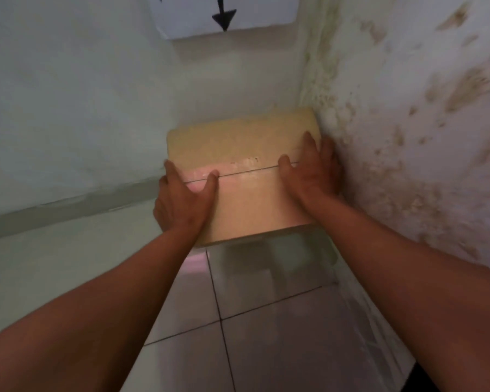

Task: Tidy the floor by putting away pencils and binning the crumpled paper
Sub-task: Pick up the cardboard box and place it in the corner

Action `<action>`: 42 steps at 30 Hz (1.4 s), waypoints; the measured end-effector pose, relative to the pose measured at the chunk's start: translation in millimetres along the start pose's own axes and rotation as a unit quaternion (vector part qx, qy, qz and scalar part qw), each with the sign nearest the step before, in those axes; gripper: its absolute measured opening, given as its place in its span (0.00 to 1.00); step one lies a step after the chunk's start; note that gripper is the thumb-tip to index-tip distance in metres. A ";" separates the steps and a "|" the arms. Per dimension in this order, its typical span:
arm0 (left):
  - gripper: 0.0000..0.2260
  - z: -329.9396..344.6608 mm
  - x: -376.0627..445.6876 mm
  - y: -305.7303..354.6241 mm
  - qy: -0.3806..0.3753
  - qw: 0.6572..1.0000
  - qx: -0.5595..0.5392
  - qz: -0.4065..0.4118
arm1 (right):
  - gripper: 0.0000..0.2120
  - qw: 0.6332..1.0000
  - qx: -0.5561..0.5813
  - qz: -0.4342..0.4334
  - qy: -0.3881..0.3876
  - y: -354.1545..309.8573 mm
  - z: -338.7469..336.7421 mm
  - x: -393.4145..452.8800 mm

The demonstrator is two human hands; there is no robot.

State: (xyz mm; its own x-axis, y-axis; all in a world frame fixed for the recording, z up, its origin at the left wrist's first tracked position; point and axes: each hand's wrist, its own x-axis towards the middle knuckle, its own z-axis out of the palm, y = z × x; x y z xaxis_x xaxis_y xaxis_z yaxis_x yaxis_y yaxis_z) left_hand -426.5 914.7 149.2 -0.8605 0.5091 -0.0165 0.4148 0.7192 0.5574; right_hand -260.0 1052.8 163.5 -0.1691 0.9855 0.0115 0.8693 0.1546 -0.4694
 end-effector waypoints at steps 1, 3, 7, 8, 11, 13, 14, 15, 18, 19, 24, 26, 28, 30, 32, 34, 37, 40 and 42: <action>0.43 6.6 2.1 -4.3 -0.001 1.000 -0.001 -0.001 | 0.34 1.000 -0.002 -0.001 -0.004 2.4 8.5 1.0; 0.43 19.1 5.3 -11.7 -0.003 1.000 0.002 -0.006 | 0.34 1.000 -0.002 -0.002 -0.018 7.7 24.6 2.9; 0.42 49.9 10.4 -24.2 -0.011 1.000 -0.008 -0.011 | 0.34 0.999 -0.018 -0.020 -0.030 22.5 53.1 11.5; 0.42 57.4 10.3 -26.6 -0.013 1.000 -0.010 -0.018 | 0.34 0.999 -0.026 -0.029 -0.027 26.1 58.1 13.7; 0.43 75.7 9.2 -33.9 -0.012 0.999 -0.013 -0.032 | 0.34 0.998 -0.045 -0.043 -0.032 33.2 70.7 17.7; 0.43 82.9 9.6 -36.6 -0.012 0.999 -0.011 -0.035 | 0.34 0.997 -0.058 -0.043 -0.037 35.2 79.0 18.8; 0.43 86.2 11.1 -37.1 -0.011 0.999 -0.009 -0.036 | 0.34 0.996 -0.066 -0.043 -0.037 35.6 82.6 20.1; 0.43 89.3 13.1 -37.1 -0.009 0.999 -0.006 -0.037 | 0.35 0.996 -0.074 -0.045 -0.038 35.7 86.2 22.0; 0.43 92.7 16.4 -34.0 -0.008 0.999 -0.001 -0.034 | 0.35 0.991 -0.110 -0.067 -0.042 36.5 95.4 23.3; 0.44 94.6 17.8 -32.7 -0.009 0.999 0.000 -0.035 | 0.35 0.989 -0.120 -0.080 -0.043 38.0 99.3 23.3; 0.45 101.5 22.5 -29.4 -0.031 0.999 0.008 -0.026 | 0.35 0.984 -0.135 -0.113 -0.042 48.4 115.2 20.8; 0.45 104.1 25.8 -29.7 -0.040 0.999 0.010 -0.019 | 0.35 0.983 -0.137 -0.114 -0.039 49.7 116.6 22.3; 0.46 106.0 29.1 -31.0 -0.046 0.999 0.010 -0.013 | 0.34 0.983 -0.140 -0.116 -0.034 49.4 117.4 22.5; 0.45 104.8 30.2 -31.0 -0.056 0.998 0.024 -0.019 | 0.33 0.982 -0.141 -0.118 -0.028 48.4 115.6 19.7; 0.42 97.3 27.9 -25.8 -0.071 0.996 0.044 -0.013 | 0.32 0.983 -0.134 -0.120 -0.021 47.1 108.7 11.2; 0.38 81.7 23.4 -15.2 -0.074 0.996 0.055 0.015 | 0.31 0.984 -0.120 -0.131 -0.006 41.1 94.4 -0.6; 0.34 44.4 8.2 1.8 -0.089 0.990 0.074 0.075 | 0.29 0.988 -0.082 -0.134 -0.004 24.5 60.5 -21.5; 0.31 -7.8 -3.8 31.6 -0.108 0.981 0.062 0.146 | 0.28 0.986 -0.070 -0.151 0.025 0.2 6.9 -36.0; 0.31 -43.6 -9.3 53.1 -0.107 0.975 0.066 0.186 | 0.28 0.985 -0.072 -0.157 0.026 -19.2 -32.1 -38.3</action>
State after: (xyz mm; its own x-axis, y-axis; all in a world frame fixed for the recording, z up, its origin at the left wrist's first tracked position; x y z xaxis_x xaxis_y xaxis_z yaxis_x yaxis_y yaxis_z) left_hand -409.3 927.6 215.2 -0.5684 0.8226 -0.0142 0.7327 0.5139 0.4461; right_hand -255.4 1014.3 200.4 -0.4198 0.8888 0.1838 0.8353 0.4576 -0.3048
